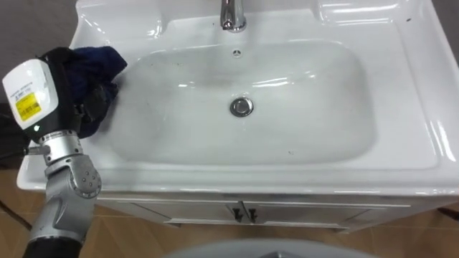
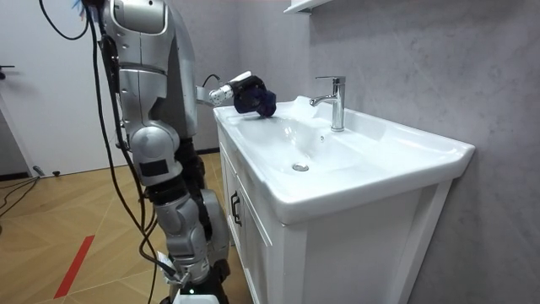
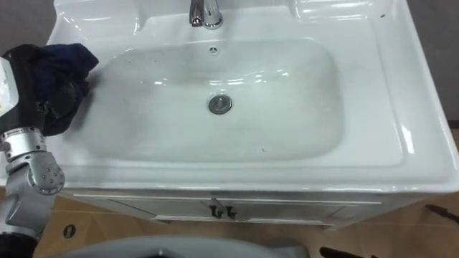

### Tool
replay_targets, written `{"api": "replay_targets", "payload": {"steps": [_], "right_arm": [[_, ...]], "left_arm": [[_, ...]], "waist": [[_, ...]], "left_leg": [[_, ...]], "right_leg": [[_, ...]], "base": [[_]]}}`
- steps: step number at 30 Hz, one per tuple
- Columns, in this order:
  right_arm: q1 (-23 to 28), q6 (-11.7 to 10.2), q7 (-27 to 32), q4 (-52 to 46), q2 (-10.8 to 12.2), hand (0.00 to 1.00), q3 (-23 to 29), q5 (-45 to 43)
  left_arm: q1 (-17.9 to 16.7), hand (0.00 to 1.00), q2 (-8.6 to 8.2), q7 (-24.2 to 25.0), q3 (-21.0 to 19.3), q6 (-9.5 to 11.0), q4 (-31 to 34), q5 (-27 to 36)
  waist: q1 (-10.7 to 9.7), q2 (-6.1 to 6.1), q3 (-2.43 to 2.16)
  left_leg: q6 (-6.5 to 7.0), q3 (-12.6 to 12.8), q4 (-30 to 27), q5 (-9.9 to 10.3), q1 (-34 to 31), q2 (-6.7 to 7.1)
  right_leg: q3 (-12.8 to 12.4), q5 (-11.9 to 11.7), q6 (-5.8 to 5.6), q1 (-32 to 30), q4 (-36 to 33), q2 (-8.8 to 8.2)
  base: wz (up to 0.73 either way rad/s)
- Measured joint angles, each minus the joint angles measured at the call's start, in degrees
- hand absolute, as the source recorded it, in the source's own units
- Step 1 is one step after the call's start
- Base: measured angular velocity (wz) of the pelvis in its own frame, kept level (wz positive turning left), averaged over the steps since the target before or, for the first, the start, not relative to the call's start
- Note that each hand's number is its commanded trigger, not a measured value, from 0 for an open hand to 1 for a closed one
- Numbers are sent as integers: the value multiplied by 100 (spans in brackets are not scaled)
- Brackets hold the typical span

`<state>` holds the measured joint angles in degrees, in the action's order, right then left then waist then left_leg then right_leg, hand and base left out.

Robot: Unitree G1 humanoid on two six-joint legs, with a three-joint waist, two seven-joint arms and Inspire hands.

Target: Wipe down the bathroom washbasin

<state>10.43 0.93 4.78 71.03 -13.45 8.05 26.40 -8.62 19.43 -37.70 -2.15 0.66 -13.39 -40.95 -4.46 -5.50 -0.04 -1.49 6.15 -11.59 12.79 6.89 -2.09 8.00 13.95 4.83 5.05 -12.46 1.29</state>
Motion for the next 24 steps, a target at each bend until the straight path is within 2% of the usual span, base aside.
{"api": "replay_targets", "payload": {"steps": [5,12,18,20,21,22,24], "right_arm": [[20,41,-7,-1,-1,0,6,-178],[32,47,-20,-3,-5,0,7,-246],[34,140,-63,-19,-4,0,7,-309],[43,172,-60,-18,-5,0,8,-386],[47,176,-54,-18,-5,0,8,-415],[49,186,-49,-18,-5,0,7,-423],[50,236,-33,-17,-6,0,7,-439]], "left_arm": [[-8,100,0,110,0,-134,-143,-108],[-12,100,0,214,-5,-290,-247,-226],[-15,100,0,325,-101,-368,-396,-251],[-15,76,0,458,-173,-455,-407,-252],[-14,22,0,488,-224,-482,-451,-253],[-15,0,0,500,-238,-549,-505,-253],[-23,0,0,584,-241,-573,-618,-253]], "waist": [[4,-49,8],[5,-93,-3],[16,-54,19],[13,-44,17],[14,-35,16],[17,-26,13],[20,-10,7]], "left_leg": [[0,2,1,0,-14,3],[0,2,28,0,-9,3],[0,15,95,0,43,-7],[0,15,96,0,44,-7],[0,20,97,0,45,-8],[0,27,101,0,56,-9],[0,34,112,0,77,-10]], "right_leg": [[-3,0,0,-11,16,1],[-9,0,0,-11,41,5],[-51,0,0,2,54,25],[-54,0,0,6,60,26],[-58,0,0,6,60,27],[-67,0,0,18,64,29],[-67,0,0,67,70,30]], "base": [[0],[0],[-4],[0],[0],[0],[0]]}}
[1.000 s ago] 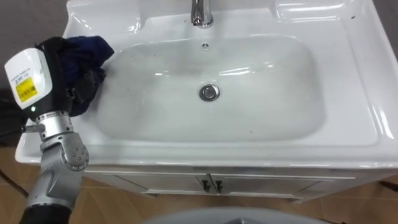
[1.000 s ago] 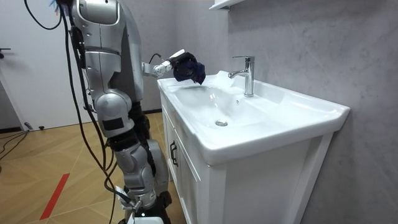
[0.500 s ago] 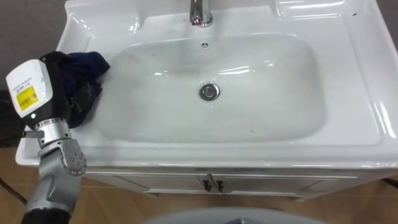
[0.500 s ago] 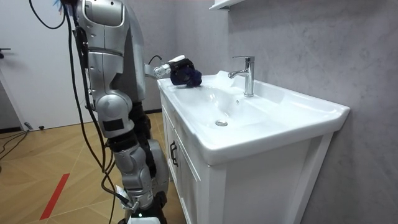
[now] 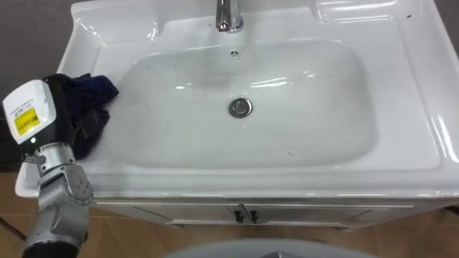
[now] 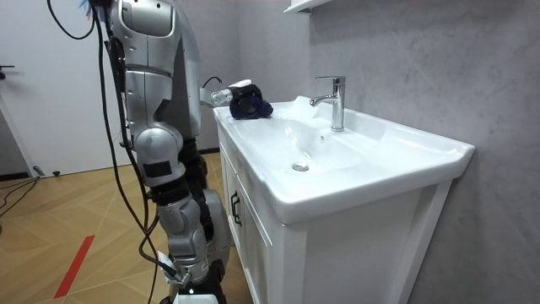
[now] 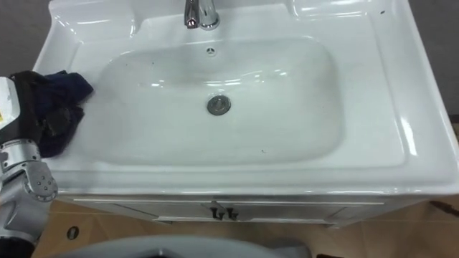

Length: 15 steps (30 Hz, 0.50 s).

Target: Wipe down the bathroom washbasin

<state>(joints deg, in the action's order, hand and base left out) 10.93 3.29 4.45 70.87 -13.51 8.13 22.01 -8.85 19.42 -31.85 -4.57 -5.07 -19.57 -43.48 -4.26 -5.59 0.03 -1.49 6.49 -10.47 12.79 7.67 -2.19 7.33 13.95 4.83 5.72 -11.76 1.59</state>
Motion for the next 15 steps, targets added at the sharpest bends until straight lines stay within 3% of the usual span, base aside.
{"api": "replay_targets", "payload": {"steps": [15], "right_arm": [[-67,49,199,0,0,0,-31,-1]], "left_arm": [[-29,0,-25,32,-1,18,-235,-5]], "waist": [[68,-20,-31]], "left_leg": [[0,92,-1,0,98,-10]], "right_leg": [[-65,-2,2,28,-1,13]], "base": [[-2]]}}
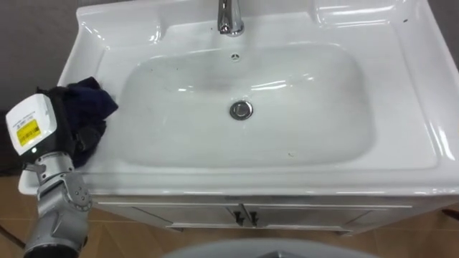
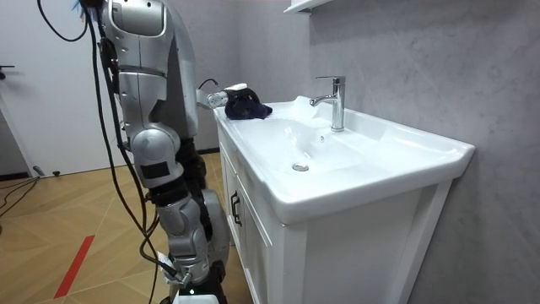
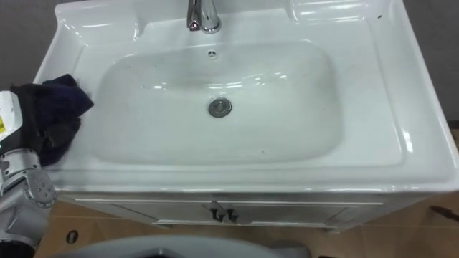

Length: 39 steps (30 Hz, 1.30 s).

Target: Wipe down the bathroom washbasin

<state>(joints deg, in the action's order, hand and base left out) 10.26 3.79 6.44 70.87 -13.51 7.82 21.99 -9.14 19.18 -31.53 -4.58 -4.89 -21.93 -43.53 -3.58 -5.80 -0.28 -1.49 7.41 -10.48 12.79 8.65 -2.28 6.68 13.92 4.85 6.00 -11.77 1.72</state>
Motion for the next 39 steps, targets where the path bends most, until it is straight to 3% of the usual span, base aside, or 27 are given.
{"api": "replay_targets", "payload": {"steps": [7,17,22,28,33,34,36,39], "right_arm": [[-6,-19,-16,33,1,0,-54,76],[-4,-32,-24,-45,14,0,-27,115],[1,-68,-25,-49,16,0,-3,219],[-5,-72,2,-42,37,0,29,237],[-32,-117,15,-35,89,0,24,458],[-93,-137,19,-34,117,0,25,465],[-126,-140,30,26,121,0,26,411],[-128,-204,29,-30,140,0,31,362]], "left_arm": [[1,0,-47,-179,1,31,26,9],[2,0,-44,-462,-64,116,798,9],[4,0,-45,-628,-141,280,1066,13],[41,0,-46,-682,-172,315,1070,35],[54,0,-88,-686,-220,396,1299,738],[71,0,-87,-704,-246,437,1448,955],[114,0,-87,-736,-333,573,1583,1334],[125,0,-88,-835,-631,760,1676,1773]], "waist": [[-12,-22,-11],[-78,-63,1],[-95,-8,36],[-131,64,35],[-88,93,35],[-81,75,18],[-86,94,32],[-71,63,17]], "left_leg": [[0,13,3,0,3,-10],[0,1,9,0,19,-6],[0,-7,2,0,7,-6],[0,-17,-2,0,-26,-1],[0,-11,4,0,-17,1],[0,-15,4,0,-25,0],[0,-16,5,0,-23,1],[1,-14,0,1,0,-2]], "right_leg": [[-41,-22,5,11,15,18],[-20,-23,4,45,31,8],[-10,-22,4,42,36,7],[88,-25,0,65,105,-7],[76,-25,0,73,120,-8],[89,-25,0,73,121,-8],[104,-25,0,79,117,-13],[115,-26,0,95,99,-11]], "base": [[-1],[1],[0],[7],[-1],[0],[2],[-3]]}}
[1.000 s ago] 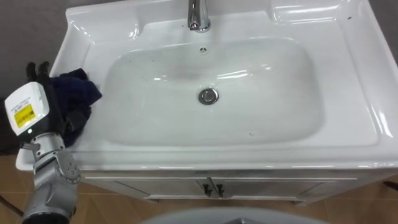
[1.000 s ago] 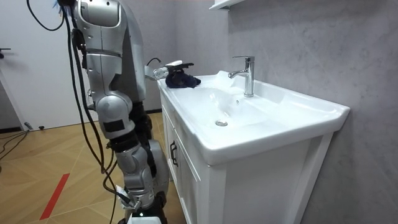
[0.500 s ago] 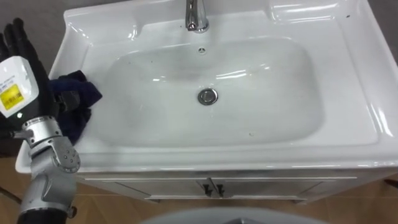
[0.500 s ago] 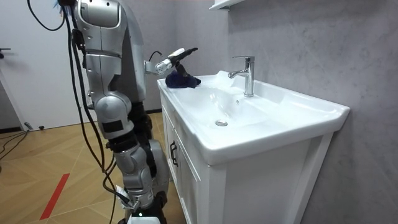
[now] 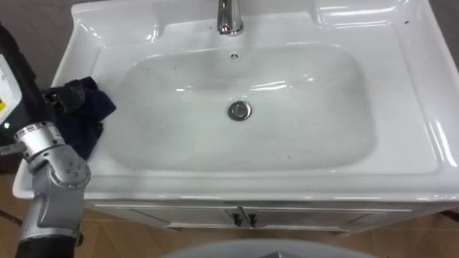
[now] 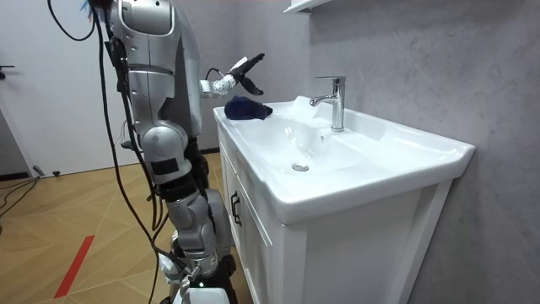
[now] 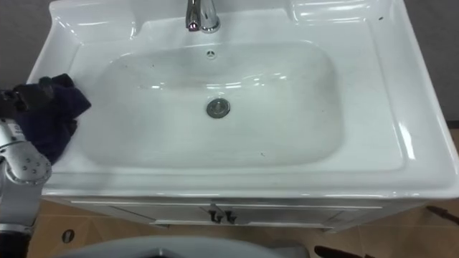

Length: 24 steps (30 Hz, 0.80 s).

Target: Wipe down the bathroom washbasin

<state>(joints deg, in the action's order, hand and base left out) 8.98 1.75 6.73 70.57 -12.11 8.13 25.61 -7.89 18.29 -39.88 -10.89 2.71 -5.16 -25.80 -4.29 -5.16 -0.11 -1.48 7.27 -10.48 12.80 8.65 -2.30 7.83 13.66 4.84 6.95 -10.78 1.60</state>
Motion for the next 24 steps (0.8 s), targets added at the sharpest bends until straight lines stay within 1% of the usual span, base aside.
{"api": "replay_targets", "payload": {"steps": [2,3,5,6,7,8,9,10,11,12,13,14,15,16,17,18,19,20,21,22,23,24], "right_arm": [[9,-39,0,-62,0,0,16,-8],[26,-48,9,-148,1,0,26,16],[41,-59,14,-147,9,0,27,89],[68,-60,15,-149,13,0,27,85],[124,-61,24,-176,16,0,30,68],[187,-88,58,-185,16,0,32,26],[207,-92,86,-185,15,0,32,-11],[247,-100,128,-186,3,0,36,-109],[252,-98,150,-177,-13,0,56,-145],[262,-96,149,-177,-24,0,57,-157],[270,-95,137,-179,-37,0,111,-198],[249,-92,117,-224,-39,0,224,-252],[260,-92,114,-227,-44,0,258,-277],[293,-92,102,-226,-47,0,279,-339],[308,-92,83,-226,-47,0,279,-356],[324,-94,55,-208,-63,0,263,-358],[344,-87,37,-182,-85,0,259,-367],[339,-86,14,-196,-87,0,261,-385],[342,-73,-20,-232,-79,0,252,-488],[336,-38,-77,-268,-76,0,222,-629],[342,-31,-112,-269,-79,0,217,-716],[326,-28,-191,-285,-96,0,217,-880]], "left_arm": [[3,0,0,-70,-219,57,117,214],[4,0,1,-166,-365,144,173,449],[3,0,-9,-368,-591,242,446,918],[3,0,-9,-414,-670,276,541,982],[3,0,-9,-546,-848,360,694,1070],[-3,0,-8,-699,-1041,433,821,1073],[-10,0,-10,-779,-1151,479,863,1075],[-12,0,-7,-936,-1342,546,869,1115],[-20,0,-4,-1024,-1565,568,859,1260],[-25,0,-2,-1067,-1676,567,836,1314],[-105,0,1,-1138,-1920,578,758,1354],[-264,0,5,-1174,-2177,611,597,1416],[-348,0,5,-1184,-2279,611,515,1453],[-473,0,5,-1205,-2421,606,344,1578],[-527,0,5,-1218,-2479,606,246,1635],[-635,0,22,-1247,-2509,612,-37,1714],[-772,0,23,-1227,-2501,603,-414,1831],[-857,0,12,-1217,-2492,598,-587,1943],[-1001,0,-23,-1188,-2489,580,-927,2160],[-1088,0,-68,-1179,-2489,553,-1310,2216],[-1136,0,-93,-1161,-2484,526,-1483,2290],[-1269,0,-169,-1082,-2464,495,-1813,2472]], "waist": [[3,-1,4],[26,-11,3],[160,-23,-2],[186,-32,-8],[250,-24,-3],[344,-29,0],[381,-24,4],[464,-24,8],[550,-53,8],[597,-69,8],[658,-97,9],[676,-132,-13],[676,-143,-21],[695,-146,-24],[731,-147,-27],[808,-146,-29],[829,-151,-33],[840,-149,-33],[888,-123,-46],[935,-82,-63],[929,-59,-66],[937,-12,-65]], "left_leg": [[0,-2,3,0,-1,-1],[0,-9,14,1,4,-2],[0,-51,20,1,-3,2],[0,-98,18,1,-3,6],[0,-149,18,1,3,12],[0,-149,18,1,8,15],[0,-151,16,1,11,17],[0,-153,15,1,13,24],[0,-158,3,0,4,32],[0,-157,0,0,2,34],[0,-151,-1,0,3,36],[0,-176,-1,0,-7,47],[1,-202,-4,0,-11,56],[1,-282,-6,0,-14,71],[1,-291,-4,0,-16,76],[1,-314,-5,-1,-17,82],[1,-365,-12,-1,-28,96],[1,-389,-14,-1,-32,100],[1,-426,-16,0,-40,107],[1,-437,-27,0,-54,112],[1,-449,-27,-1,-56,117],[1,-467,-20,-1,-62,124]], "right_leg": [[18,-1,0,11,0,-3],[15,-3,0,36,-6,-3],[9,-4,0,36,-6,-2],[18,-4,-1,38,-6,-3],[21,-7,-5,35,-6,-6],[17,-11,-12,17,-1,-6],[19,-11,-12,10,0,-7],[17,-11,-13,8,0,-13],[5,-8,-16,-4,-1,-19],[-10,-7,-17,-12,-1,-19],[-31,2,-24,-29,13,-21],[22,17,-35,-30,9,-37],[28,20,-39,-28,8,-44],[45,24,-47,-17,4,-49],[55,25,-48,-16,1,-50],[57,24,-51,-15,-1,-56],[72,28,-66,-9,-2,-65],[83,32,-73,-6,-4,-67],[117,36,-79,-5,-8,-77],[169,39,-83,-2,-7,-93],[180,42,-85,1,-6,-97],[209,49,-94,8,-7,-103]], "base": [[2],[0],[-3],[7],[9],[8],[0],[0],[-3],[-8],[-5],[0],[14],[17],[15],[11],[12],[15],[11],[11],[14],[18]]}}
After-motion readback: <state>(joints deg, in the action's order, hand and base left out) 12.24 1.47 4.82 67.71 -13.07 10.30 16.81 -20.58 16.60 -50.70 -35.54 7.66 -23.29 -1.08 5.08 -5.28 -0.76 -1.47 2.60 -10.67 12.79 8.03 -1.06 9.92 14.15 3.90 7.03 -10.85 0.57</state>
